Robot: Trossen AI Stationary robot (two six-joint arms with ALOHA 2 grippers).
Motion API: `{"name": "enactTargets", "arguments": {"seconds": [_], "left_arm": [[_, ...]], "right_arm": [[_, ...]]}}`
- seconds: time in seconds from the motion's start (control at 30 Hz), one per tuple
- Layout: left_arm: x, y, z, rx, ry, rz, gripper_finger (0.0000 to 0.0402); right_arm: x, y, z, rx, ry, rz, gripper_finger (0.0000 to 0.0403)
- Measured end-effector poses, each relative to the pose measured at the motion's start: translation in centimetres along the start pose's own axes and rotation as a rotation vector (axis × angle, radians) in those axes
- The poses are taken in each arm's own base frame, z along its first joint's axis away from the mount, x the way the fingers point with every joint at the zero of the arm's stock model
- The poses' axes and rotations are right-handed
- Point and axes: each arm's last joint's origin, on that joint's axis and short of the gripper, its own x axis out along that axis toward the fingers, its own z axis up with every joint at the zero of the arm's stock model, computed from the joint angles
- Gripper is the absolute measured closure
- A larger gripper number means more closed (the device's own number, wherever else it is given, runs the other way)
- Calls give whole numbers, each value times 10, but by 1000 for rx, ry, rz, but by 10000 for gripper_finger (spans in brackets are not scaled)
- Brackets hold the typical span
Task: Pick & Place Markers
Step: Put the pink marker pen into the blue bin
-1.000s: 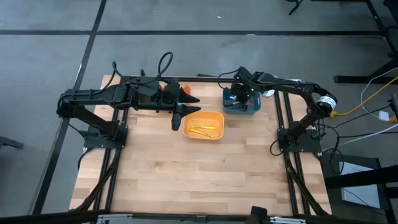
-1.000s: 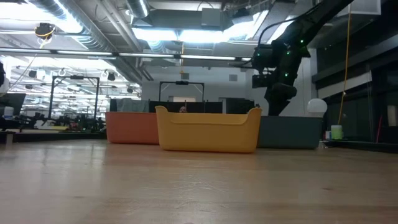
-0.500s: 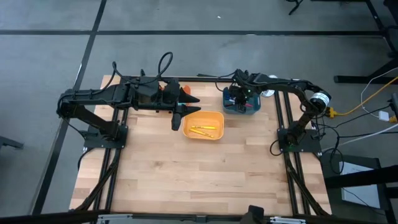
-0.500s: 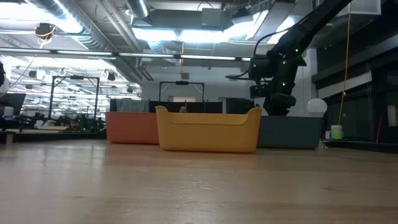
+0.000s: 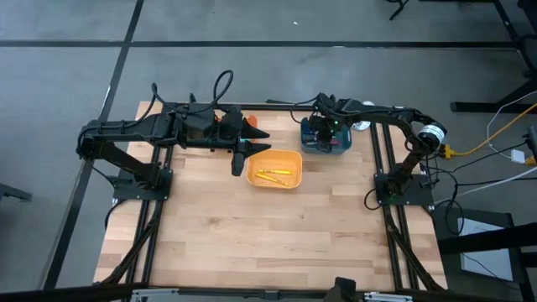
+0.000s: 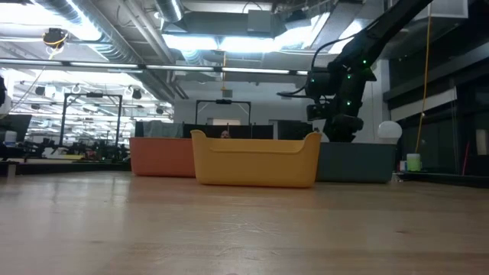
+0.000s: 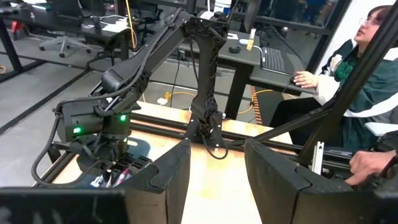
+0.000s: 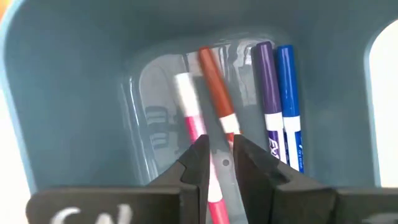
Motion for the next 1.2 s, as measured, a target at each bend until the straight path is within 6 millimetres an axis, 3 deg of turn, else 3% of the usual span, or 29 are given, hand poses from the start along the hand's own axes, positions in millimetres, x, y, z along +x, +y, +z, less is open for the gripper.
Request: {"name": "enactTargets", "arguments": {"seconds": [0.57, 0.83, 1.2], "left_arm": [[0, 0, 0, 0, 0, 0, 254], [0, 0, 0, 0, 0, 0, 255], [0, 0, 0, 0, 0, -1, 255]], "right_arm": [[-2, 2, -3, 6, 25, 13, 330], [-23, 4, -2, -1, -35, -19, 396], [-63, 18, -3, 47, -164, 7, 399]]}}
